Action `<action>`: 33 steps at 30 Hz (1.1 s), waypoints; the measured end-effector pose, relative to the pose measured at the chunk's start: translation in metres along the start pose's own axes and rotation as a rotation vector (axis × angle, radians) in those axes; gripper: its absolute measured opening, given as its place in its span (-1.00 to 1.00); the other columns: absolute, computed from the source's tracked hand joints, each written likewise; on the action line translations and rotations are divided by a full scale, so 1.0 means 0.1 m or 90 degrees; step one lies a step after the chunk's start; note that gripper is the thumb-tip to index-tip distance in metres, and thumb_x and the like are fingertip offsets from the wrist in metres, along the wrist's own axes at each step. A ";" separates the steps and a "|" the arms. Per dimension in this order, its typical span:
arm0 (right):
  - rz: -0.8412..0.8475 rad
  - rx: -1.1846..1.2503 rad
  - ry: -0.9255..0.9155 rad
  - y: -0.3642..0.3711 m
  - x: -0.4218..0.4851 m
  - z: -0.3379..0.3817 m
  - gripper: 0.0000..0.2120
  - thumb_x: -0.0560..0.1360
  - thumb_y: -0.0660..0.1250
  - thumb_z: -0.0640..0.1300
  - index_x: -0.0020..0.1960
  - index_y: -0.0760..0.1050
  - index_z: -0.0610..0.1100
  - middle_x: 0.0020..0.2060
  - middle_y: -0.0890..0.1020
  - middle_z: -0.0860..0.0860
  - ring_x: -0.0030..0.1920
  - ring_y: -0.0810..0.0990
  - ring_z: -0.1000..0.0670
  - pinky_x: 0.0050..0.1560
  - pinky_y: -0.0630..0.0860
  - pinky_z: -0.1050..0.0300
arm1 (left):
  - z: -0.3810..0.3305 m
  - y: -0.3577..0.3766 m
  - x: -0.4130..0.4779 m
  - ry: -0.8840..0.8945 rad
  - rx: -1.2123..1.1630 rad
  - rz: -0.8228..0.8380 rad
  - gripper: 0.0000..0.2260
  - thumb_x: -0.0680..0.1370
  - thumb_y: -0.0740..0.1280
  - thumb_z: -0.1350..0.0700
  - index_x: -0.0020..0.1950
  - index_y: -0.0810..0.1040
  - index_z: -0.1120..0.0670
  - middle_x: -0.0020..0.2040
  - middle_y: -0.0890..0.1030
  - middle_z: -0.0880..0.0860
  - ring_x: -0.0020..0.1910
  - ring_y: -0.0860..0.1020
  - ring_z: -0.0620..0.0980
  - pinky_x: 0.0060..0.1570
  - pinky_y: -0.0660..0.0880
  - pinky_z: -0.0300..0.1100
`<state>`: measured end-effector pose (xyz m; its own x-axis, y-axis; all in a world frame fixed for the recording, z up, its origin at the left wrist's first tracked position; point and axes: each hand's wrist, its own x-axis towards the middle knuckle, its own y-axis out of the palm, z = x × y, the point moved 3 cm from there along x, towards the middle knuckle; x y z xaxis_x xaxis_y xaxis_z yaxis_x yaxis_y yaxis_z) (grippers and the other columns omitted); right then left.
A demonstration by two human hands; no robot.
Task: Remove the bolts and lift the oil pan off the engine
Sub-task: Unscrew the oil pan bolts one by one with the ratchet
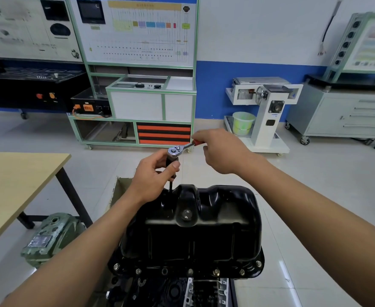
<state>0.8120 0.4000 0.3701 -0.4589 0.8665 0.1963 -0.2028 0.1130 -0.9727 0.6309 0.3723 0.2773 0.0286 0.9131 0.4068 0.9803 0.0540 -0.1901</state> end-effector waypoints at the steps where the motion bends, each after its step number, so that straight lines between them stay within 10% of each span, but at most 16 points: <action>1: 0.002 0.007 -0.012 0.03 0.02 0.01 -0.56 0.52 0.19 -0.34 0.32 0.50 -0.02 0.22 0.60 0.01 0.20 0.52 -0.13 0.15 0.53 -0.07 | 0.00 0.00 0.00 0.000 0.001 0.001 -0.87 0.55 0.37 0.03 0.07 0.61 -0.01 -0.08 0.68 0.13 -0.11 0.67 0.08 -0.17 0.66 -0.09; 5: 0.005 0.034 -0.027 0.09 0.01 0.02 -0.48 0.57 0.18 -0.32 0.51 0.35 -0.07 0.46 0.42 0.05 0.42 0.37 -0.08 0.36 0.41 -0.06 | 0.00 -0.01 0.00 0.003 -0.003 -0.014 -0.90 0.57 0.39 0.08 0.06 0.60 0.05 -0.09 0.68 0.17 -0.12 0.67 0.16 -0.17 0.66 -0.08; 10: -0.019 -0.038 -0.015 -0.04 -0.10 0.01 -0.87 0.56 0.26 -0.12 0.06 0.55 -0.05 0.01 0.61 -0.01 0.03 0.56 -0.13 -0.08 0.51 0.03 | 0.03 -0.01 0.01 -0.009 0.005 -0.041 -0.93 0.60 0.43 0.17 0.06 0.61 0.09 -0.15 0.70 0.09 -0.16 0.67 0.15 -0.19 0.66 -0.10; 22: 0.065 0.059 -0.025 -0.06 -0.37 0.43 -0.65 0.43 0.42 0.15 -0.33 0.57 -0.11 -0.43 0.55 0.01 -0.28 0.54 -0.02 -0.35 0.45 0.13 | 0.03 -0.02 0.02 0.003 0.004 -0.071 -0.88 0.56 0.45 0.29 0.00 0.52 0.24 -0.11 0.71 0.15 -0.10 0.67 0.21 -0.23 0.66 -0.01; 33: 0.043 -0.063 0.006 -0.16 -0.12 0.18 -0.87 0.54 0.38 -0.01 -0.02 0.67 -0.03 -0.13 0.66 -0.01 -0.07 0.60 -0.12 -0.16 0.49 0.10 | -0.05 0.00 0.01 0.021 -0.002 -0.015 -0.81 0.57 0.42 0.08 0.05 0.62 -0.25 -0.13 0.64 0.16 -0.16 0.60 0.27 -0.23 0.66 -0.03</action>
<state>0.8053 0.3793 0.3855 -0.4604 0.8783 0.1288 -0.0843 0.1012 -0.9913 0.6313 0.3712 0.2819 0.0114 0.8980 0.4398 0.9812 0.0746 -0.1779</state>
